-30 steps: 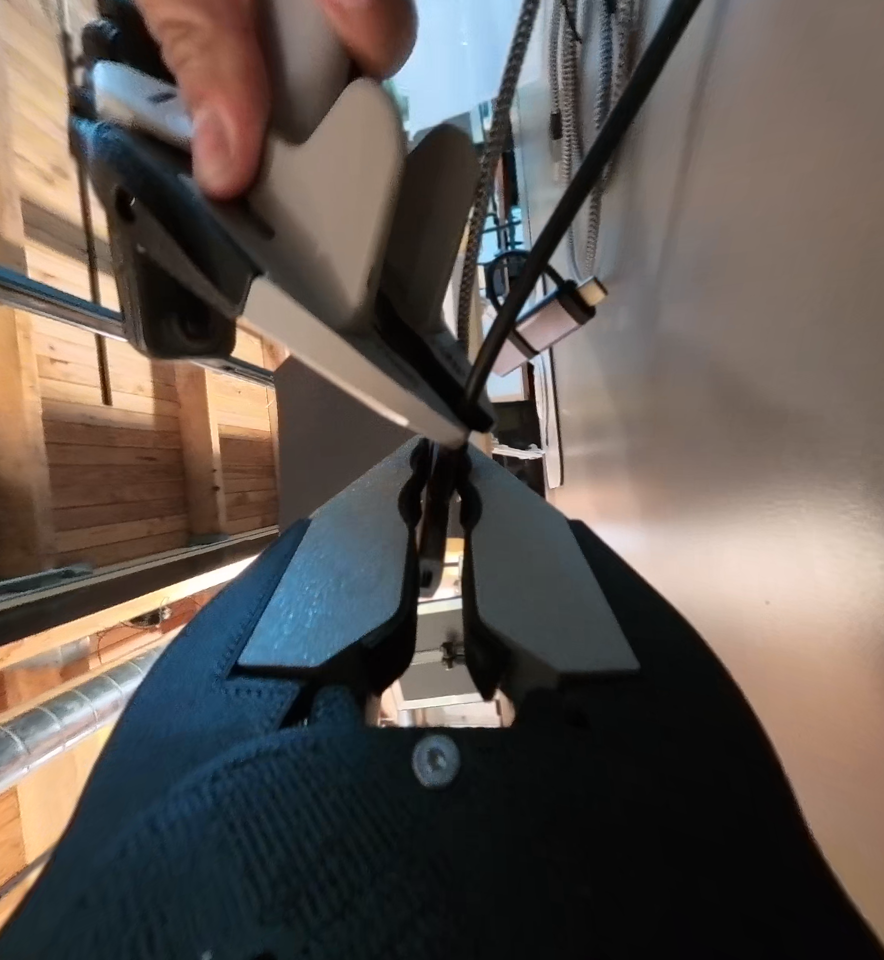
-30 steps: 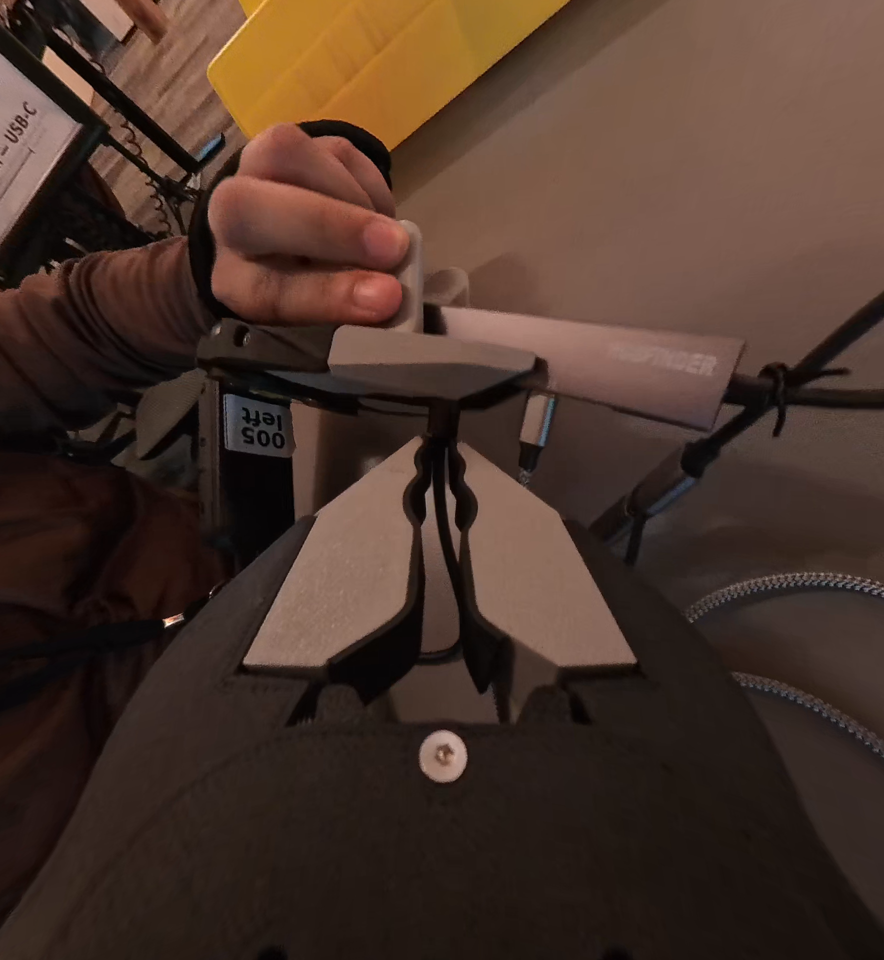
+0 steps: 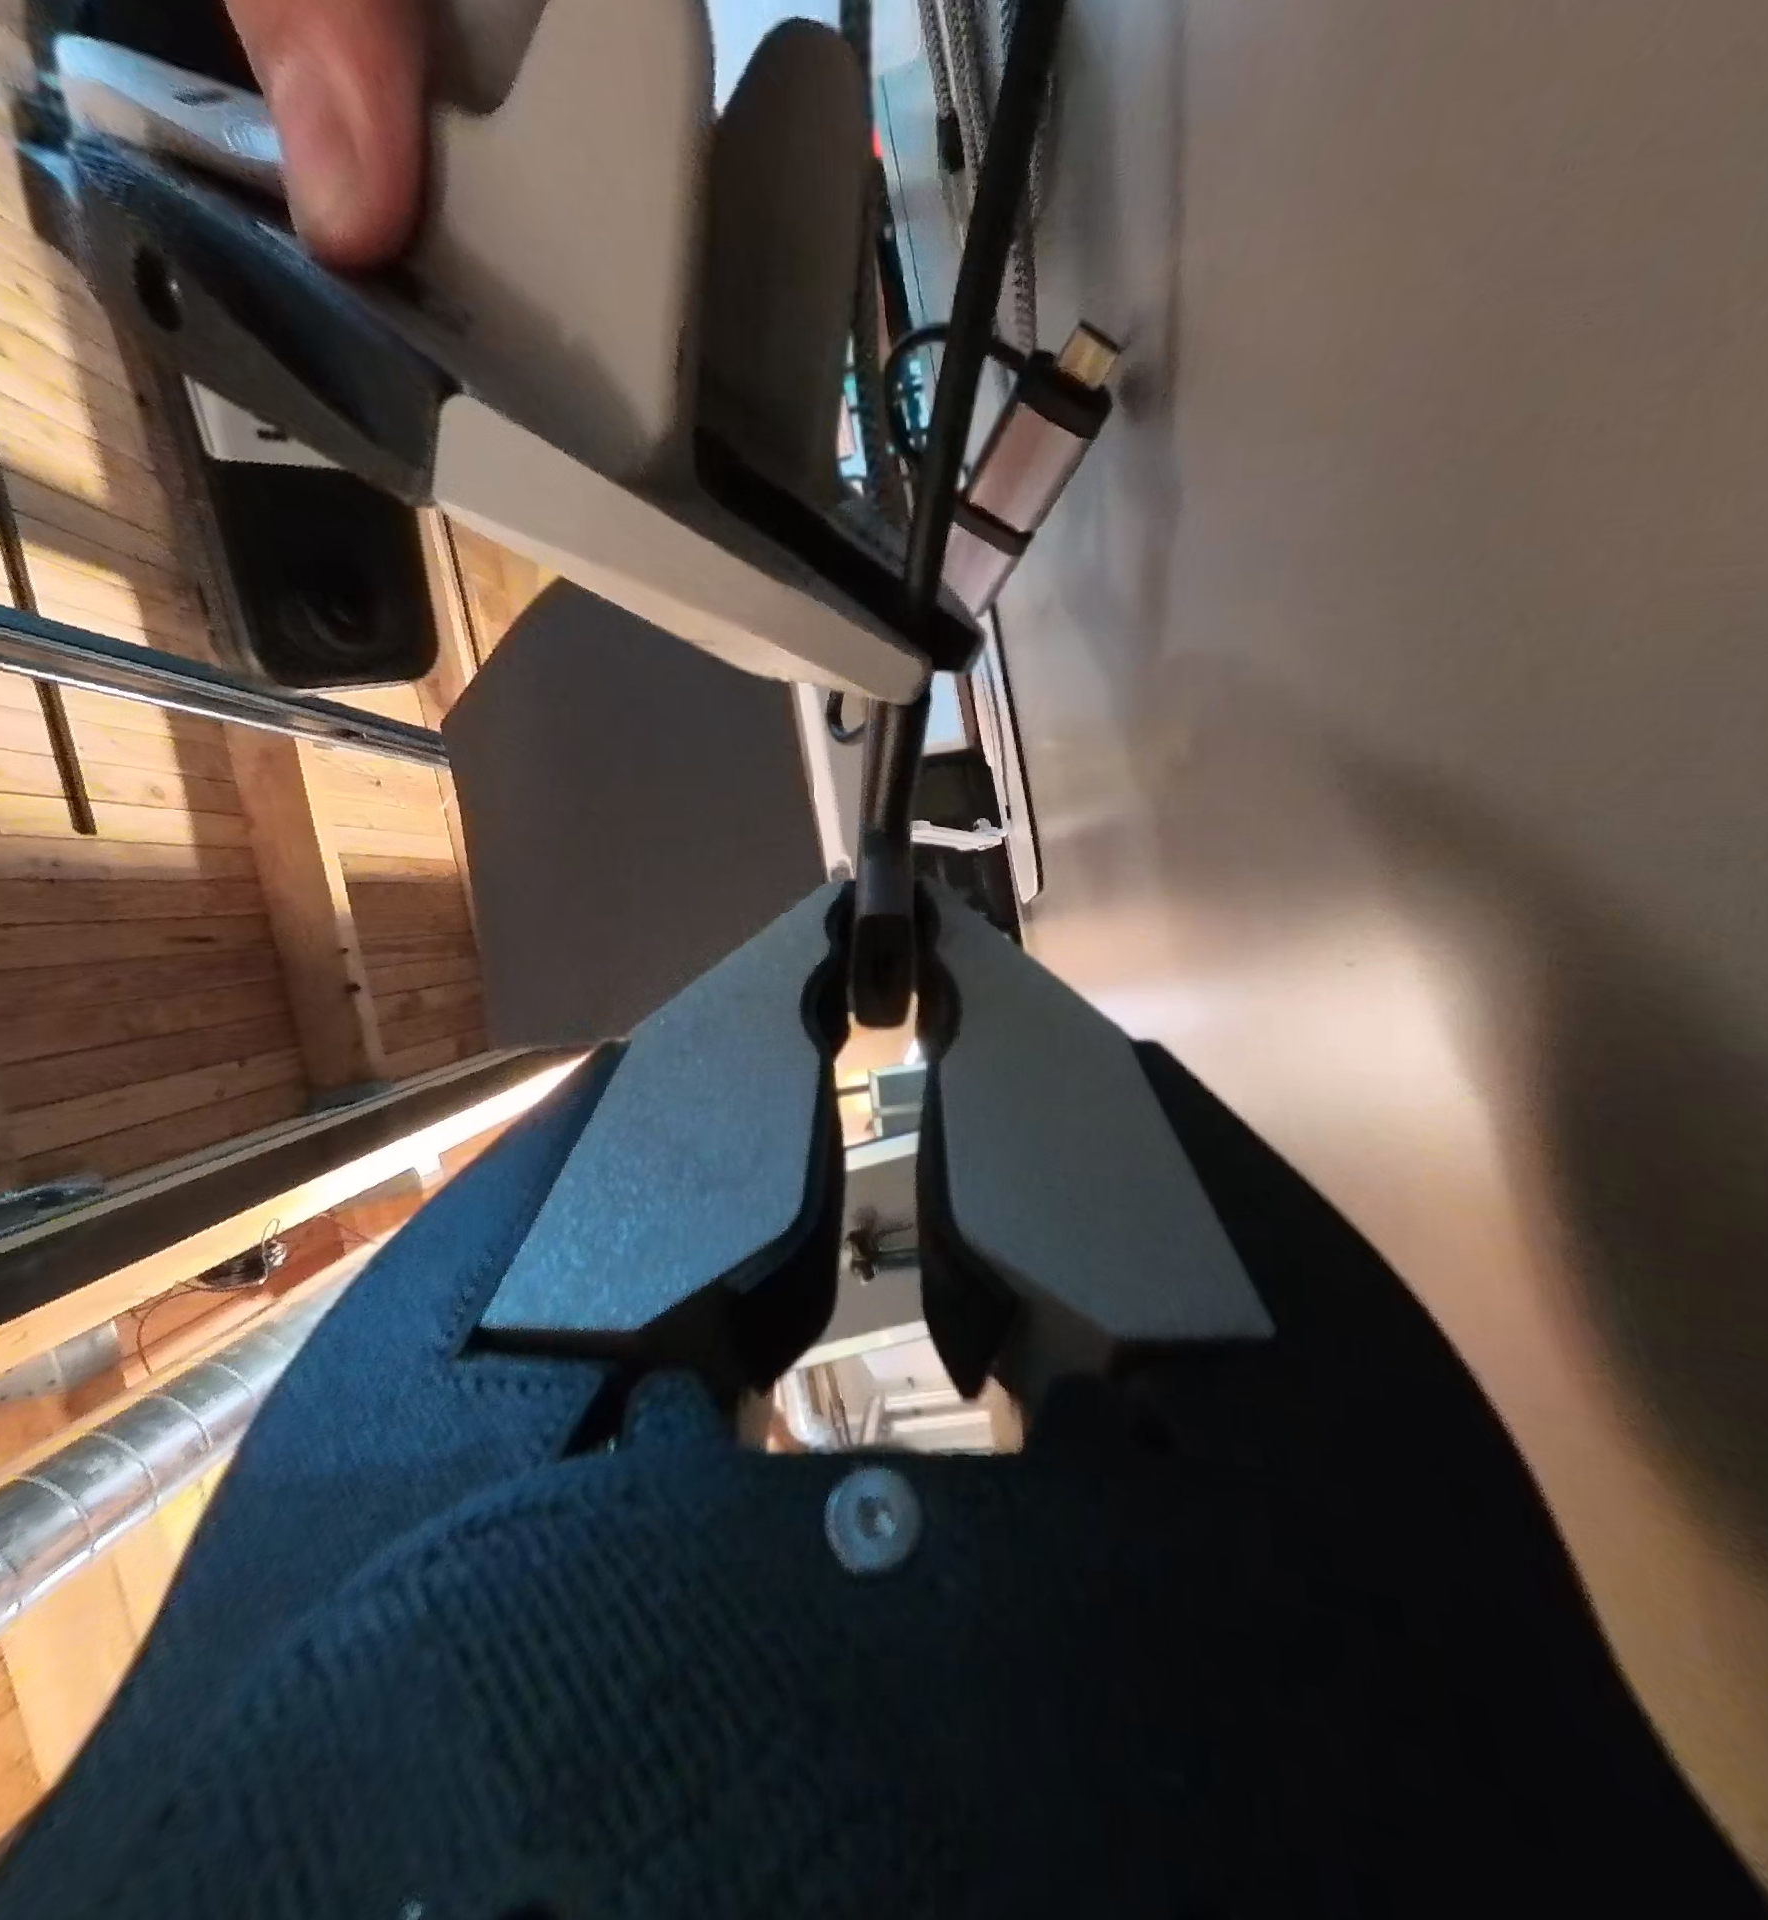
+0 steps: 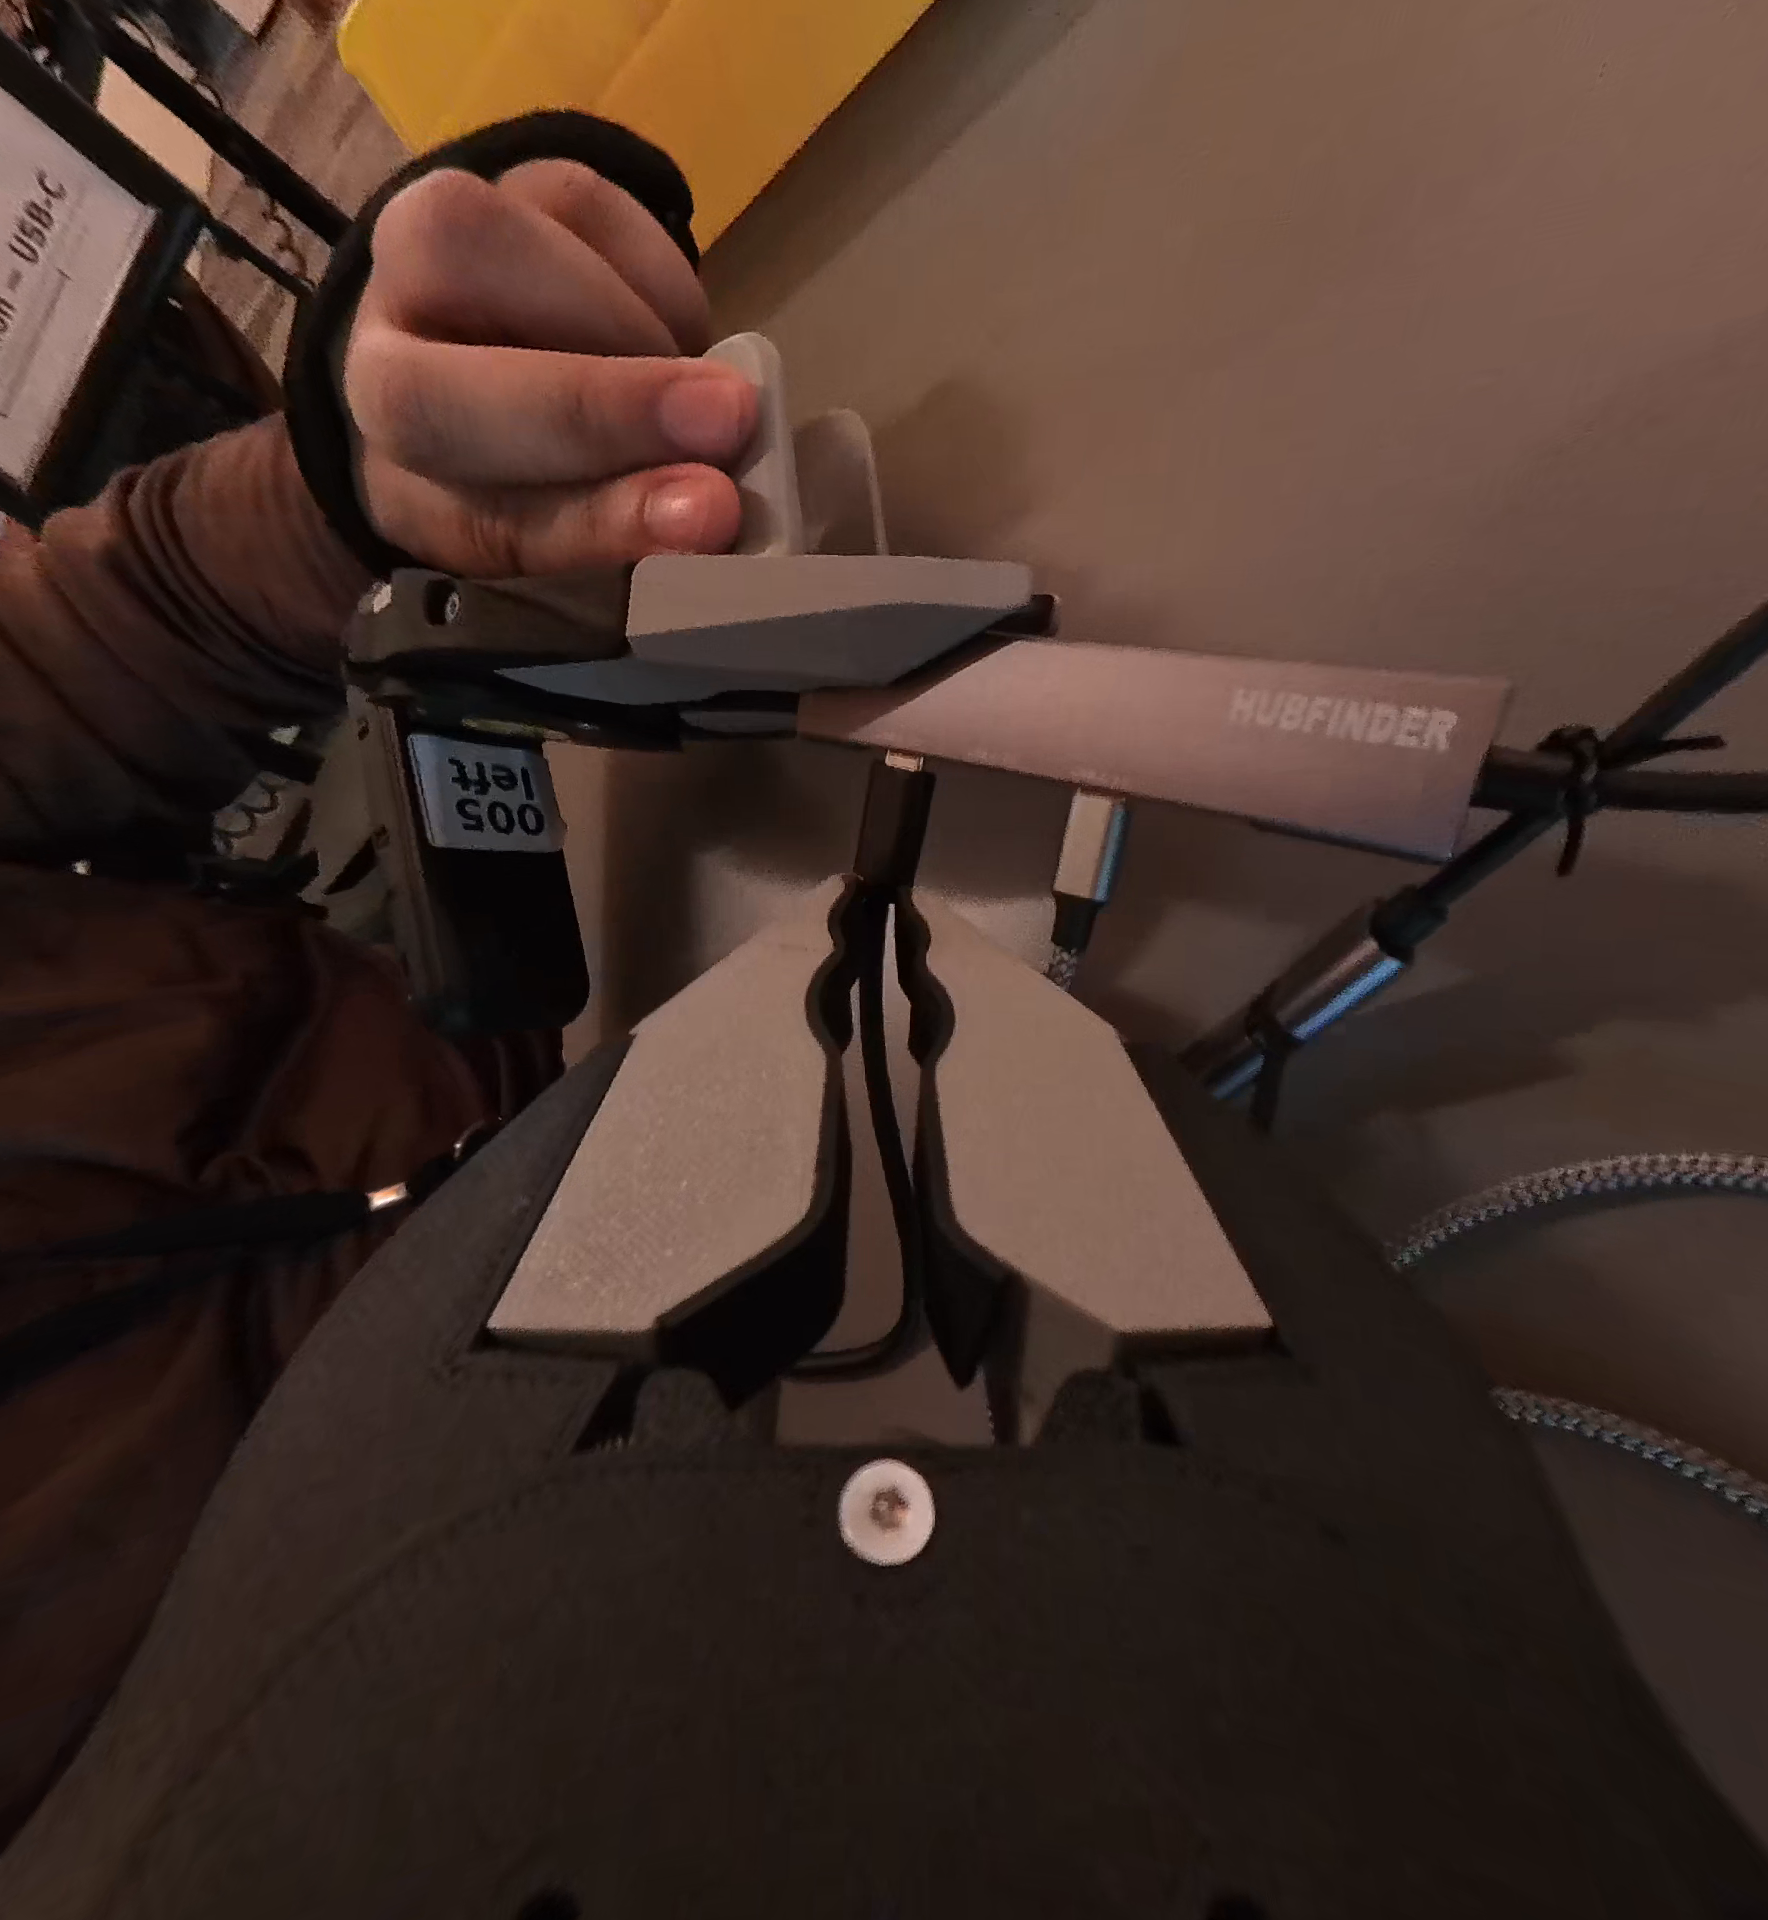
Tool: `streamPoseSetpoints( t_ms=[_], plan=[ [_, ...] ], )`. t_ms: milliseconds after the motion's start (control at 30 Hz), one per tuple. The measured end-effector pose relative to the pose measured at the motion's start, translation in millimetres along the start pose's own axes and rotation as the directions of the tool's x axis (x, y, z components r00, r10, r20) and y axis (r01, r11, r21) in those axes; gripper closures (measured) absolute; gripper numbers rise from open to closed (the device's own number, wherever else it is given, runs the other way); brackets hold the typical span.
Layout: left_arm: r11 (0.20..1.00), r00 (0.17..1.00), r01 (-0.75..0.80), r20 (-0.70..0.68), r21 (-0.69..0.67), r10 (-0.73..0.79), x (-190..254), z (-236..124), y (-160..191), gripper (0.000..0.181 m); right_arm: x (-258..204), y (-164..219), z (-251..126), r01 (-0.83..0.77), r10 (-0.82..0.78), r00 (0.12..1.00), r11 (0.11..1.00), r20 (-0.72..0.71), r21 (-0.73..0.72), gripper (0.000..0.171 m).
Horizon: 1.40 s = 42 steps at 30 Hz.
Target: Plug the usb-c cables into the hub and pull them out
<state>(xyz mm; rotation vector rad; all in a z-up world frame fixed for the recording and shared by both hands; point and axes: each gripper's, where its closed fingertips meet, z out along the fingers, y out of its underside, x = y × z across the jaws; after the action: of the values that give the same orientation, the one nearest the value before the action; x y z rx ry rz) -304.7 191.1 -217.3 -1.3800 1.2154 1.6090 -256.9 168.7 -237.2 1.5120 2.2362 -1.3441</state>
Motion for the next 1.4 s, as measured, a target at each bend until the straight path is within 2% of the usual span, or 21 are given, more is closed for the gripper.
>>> streamPoseSetpoints(
  t_ms=[500, 600, 700, 833, 900, 1100, 1233, 1300, 1400],
  plan=[
    [0.999, 0.999, 0.018, -0.038, -0.04, -0.019, 5, 3, 0, 0.177, 3, -1, 0, -0.044, 0.044, 0.999, 0.999, 0.019, 0.006, 0.169],
    [0.997, 0.996, 0.067, -0.052, -0.049, -0.07, 6, 9, 4, 0.177, 7, -7, -2, -0.018, 0.019, 0.999, 0.999, -0.038, 0.037, 0.169],
    [0.984, 0.98, 0.17, -0.093, -0.056, -0.175, 8, 13, 11, 0.176, 12, -13, -2, 0.074, -0.066, 0.987, 0.996, -0.148, 0.051, 0.167],
    [0.967, 0.954, 0.247, -0.16, -0.065, -0.255, 18, 11, 14, 0.176, 13, -12, 4, 0.198, -0.193, 0.951, 0.98, -0.243, -0.002, 0.159],
    [0.96, 0.946, 0.269, -0.165, -0.076, -0.278, 18, 11, 17, 0.176, 13, -13, 7, 0.25, -0.245, 0.929, 0.968, -0.278, -0.02, 0.145],
    [0.939, 0.925, 0.323, -0.17, -0.115, -0.339, 20, 12, 29, 0.175, 6, -38, -6, 0.476, -0.421, 0.776, 0.879, -0.469, -0.002, 0.112],
    [0.911, 0.894, 0.393, -0.18, -0.128, -0.411, 18, 12, 34, 0.175, -1, -42, -4, 0.562, -0.492, 0.68, 0.826, -0.543, -0.043, 0.091],
    [0.895, 0.874, 0.425, -0.194, -0.137, -0.445, 20, 12, 37, 0.174, 2, -45, -4, 0.593, -0.521, 0.593, 0.798, -0.614, -0.104, 0.091],
    [0.877, 0.854, 0.458, -0.202, -0.143, -0.479, 20, 11, 41, 0.174, 12, -53, -12, 0.63, -0.546, 0.407, 0.748, -0.732, -0.208, 0.092]
  ],
)
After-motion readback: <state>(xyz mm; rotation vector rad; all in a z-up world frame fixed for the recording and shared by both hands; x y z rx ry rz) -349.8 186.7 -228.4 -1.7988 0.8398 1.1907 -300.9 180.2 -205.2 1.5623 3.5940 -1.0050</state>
